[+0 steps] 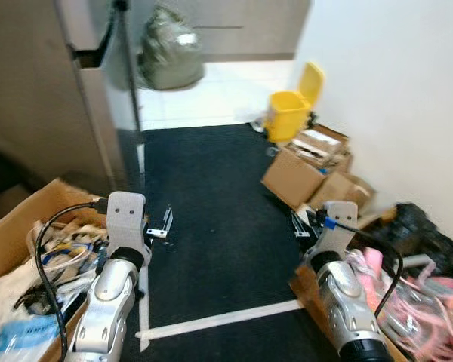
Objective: Picking trash to rubbish bin
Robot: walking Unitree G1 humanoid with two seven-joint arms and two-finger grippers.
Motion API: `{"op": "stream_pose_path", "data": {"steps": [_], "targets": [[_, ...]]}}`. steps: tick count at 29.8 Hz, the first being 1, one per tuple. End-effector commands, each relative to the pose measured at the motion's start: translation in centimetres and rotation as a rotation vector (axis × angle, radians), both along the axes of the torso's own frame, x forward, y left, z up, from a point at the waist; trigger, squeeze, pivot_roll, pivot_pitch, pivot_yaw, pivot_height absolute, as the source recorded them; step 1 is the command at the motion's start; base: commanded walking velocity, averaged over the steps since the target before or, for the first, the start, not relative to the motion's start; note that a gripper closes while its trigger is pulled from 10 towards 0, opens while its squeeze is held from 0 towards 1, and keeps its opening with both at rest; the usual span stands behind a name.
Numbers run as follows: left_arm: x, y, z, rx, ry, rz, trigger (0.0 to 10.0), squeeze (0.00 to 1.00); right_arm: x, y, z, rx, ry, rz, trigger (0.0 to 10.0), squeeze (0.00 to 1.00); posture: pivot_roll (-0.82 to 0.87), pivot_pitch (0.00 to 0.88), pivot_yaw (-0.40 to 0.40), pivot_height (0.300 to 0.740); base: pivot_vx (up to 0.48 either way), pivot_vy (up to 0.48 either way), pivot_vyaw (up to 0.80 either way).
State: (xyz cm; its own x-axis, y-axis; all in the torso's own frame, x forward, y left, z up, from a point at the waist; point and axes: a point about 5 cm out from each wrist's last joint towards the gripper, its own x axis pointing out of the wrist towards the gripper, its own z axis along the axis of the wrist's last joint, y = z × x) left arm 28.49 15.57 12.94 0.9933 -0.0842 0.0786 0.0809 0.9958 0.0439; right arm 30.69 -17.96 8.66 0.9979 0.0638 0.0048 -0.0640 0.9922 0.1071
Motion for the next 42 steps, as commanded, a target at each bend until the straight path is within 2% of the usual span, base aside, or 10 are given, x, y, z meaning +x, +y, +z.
{"op": "stream_pose_path", "data": {"steps": [1,17,25,32,42], "targets": [[-0.1,-0.1,-0.3,0.005,0.019,-0.011,10.0,0.00,-0.4,-0.2,-0.8,0.010,0.041,-0.014,10.0,0.00,0.05,0.146,-0.020,0.740,0.000,0.000,-0.80],[0.6,0.2,0.0,0.045,0.037,-0.059,10.0,0.00,-1.1,0.5,-1.3,0.039,0.048,-0.056,10.0,0.00,0.06,0.146,0.050,0.740,0.000,0.000,-0.80],[0.6,0.5,0.1,0.046,0.039,-0.050,10.0,0.00,-1.2,0.8,-1.4,0.048,0.050,-0.060,10.0,0.00,0.07,0.146,0.043,0.740,0.000,0.000,-0.80],[0.4,1.0,-0.3,0.009,0.053,0.005,10.0,0.00,-1.0,0.6,-1.2,0.039,0.051,-0.051,10.0,0.00,0.06,0.148,0.031,0.740,0.000,0.000,-0.80],[0.2,1.0,-0.4,0.012,0.053,0.015,10.0,0.00,-0.8,0.8,-1.1,0.032,0.049,-0.044,10.0,0.00,0.06,0.148,0.020,0.740,0.000,0.000,-0.80]]}}
